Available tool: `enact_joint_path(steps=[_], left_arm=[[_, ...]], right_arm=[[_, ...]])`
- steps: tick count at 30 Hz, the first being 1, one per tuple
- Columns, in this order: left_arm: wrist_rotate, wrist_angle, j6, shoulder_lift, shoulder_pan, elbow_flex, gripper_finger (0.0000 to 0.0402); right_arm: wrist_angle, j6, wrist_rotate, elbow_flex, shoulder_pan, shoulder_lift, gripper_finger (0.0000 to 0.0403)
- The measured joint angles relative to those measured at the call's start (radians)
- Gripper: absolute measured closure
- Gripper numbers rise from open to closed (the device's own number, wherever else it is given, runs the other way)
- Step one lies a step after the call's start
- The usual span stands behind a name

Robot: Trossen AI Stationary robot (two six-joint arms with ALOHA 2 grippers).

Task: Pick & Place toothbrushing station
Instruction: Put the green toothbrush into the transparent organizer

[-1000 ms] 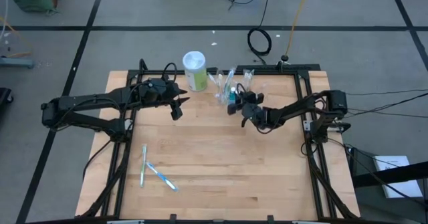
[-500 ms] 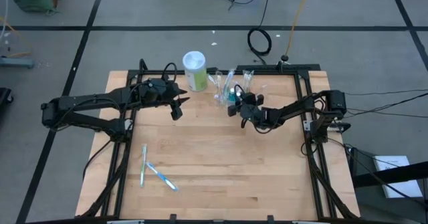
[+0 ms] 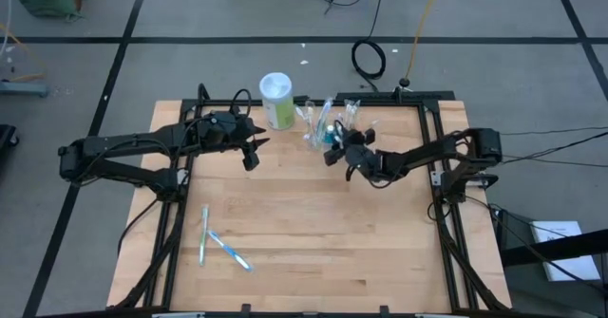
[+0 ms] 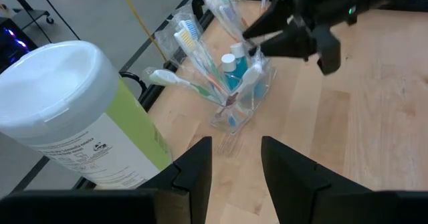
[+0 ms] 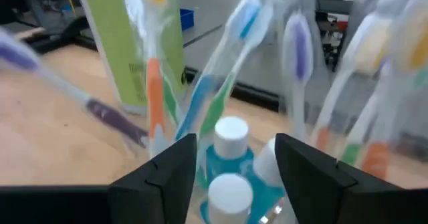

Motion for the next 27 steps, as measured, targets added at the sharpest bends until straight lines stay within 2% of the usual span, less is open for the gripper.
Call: enact_joint_path(steps=[4,12,15,18,22,27], left_arm=[[0.000,0.000,0.000,0.000,0.000,0.000,0.0270],[0.003,-0.018,-0.003,0.000,0.000,0.000,0.0270],[0.009,-0.060,-0.029,0.000,-0.001,0.001,0.0270],[0.054,-0.135,-0.092,0.000,-0.004,0.001,0.0270],[0.141,-0.271,-0.200,0.000,-0.040,0.001,0.0270],[0.195,-0.439,-0.460,0.000,-0.149,0.001,0.0270]], right_arm=[[-0.002,-0.015,0.000,0.000,0.012,-0.079,0.0206],[-0.050,-0.181,-0.005,0.000,0.113,-0.220,0.0213],[-0.085,-0.275,-0.048,0.000,0.155,-0.251,0.0211],[-0.102,-0.338,-0.105,0.000,0.183,-0.272,0.0209],[-0.103,-0.336,-0.165,0.000,0.204,-0.278,0.0211],[-0.127,-0.337,-0.209,0.000,0.210,-0.278,0.0215]])
